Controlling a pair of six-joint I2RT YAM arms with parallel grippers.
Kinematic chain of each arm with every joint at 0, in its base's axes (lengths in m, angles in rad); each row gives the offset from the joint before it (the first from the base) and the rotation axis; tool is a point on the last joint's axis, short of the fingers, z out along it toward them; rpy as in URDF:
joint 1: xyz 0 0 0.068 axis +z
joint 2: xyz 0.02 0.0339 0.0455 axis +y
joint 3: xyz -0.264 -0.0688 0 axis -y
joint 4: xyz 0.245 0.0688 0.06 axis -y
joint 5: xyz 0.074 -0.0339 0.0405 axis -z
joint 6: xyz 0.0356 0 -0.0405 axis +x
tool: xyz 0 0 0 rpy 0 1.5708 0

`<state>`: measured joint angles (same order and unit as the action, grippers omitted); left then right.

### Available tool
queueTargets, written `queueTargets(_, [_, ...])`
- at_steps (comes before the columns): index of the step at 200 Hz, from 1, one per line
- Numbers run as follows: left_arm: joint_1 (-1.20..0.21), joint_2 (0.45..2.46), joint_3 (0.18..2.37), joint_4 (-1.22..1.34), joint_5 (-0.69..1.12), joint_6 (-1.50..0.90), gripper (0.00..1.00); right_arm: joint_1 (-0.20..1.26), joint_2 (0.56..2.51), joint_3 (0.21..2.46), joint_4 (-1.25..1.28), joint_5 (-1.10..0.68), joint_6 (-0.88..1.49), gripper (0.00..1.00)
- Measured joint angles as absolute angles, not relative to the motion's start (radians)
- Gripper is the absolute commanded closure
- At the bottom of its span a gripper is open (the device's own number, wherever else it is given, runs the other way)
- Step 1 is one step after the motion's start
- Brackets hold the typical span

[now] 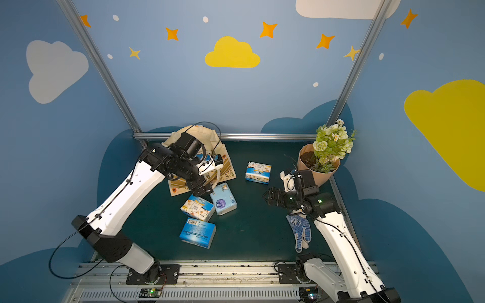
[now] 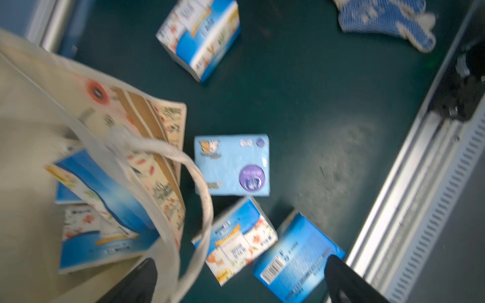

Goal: Put tissues into the canvas bag
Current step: Place the pack of facial tissues in the canvas bag, then pick up the pack of facial tissues from the center of the board.

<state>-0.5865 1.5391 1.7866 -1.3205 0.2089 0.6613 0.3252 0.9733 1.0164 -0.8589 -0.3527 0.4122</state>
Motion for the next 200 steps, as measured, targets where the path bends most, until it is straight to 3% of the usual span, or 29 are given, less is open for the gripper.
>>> queueTargets(50, [-0.618,1.263,1.363,-1.346,0.23,0.774,0.0,0.324,0.979,1.009,-0.844,-0.321,0.448,0.05])
queueTargets(95, [-0.725,1.199,1.08,-1.18,0.189,0.811,0.0,0.266,0.947,1.009,-0.845,-0.278,0.517,0.05])
queueTargets(200, [-0.854,1.365,1.04,-0.983,0.178,0.955,0.0,0.235,0.871,0.979,-0.857,-0.285,0.593,0.05])
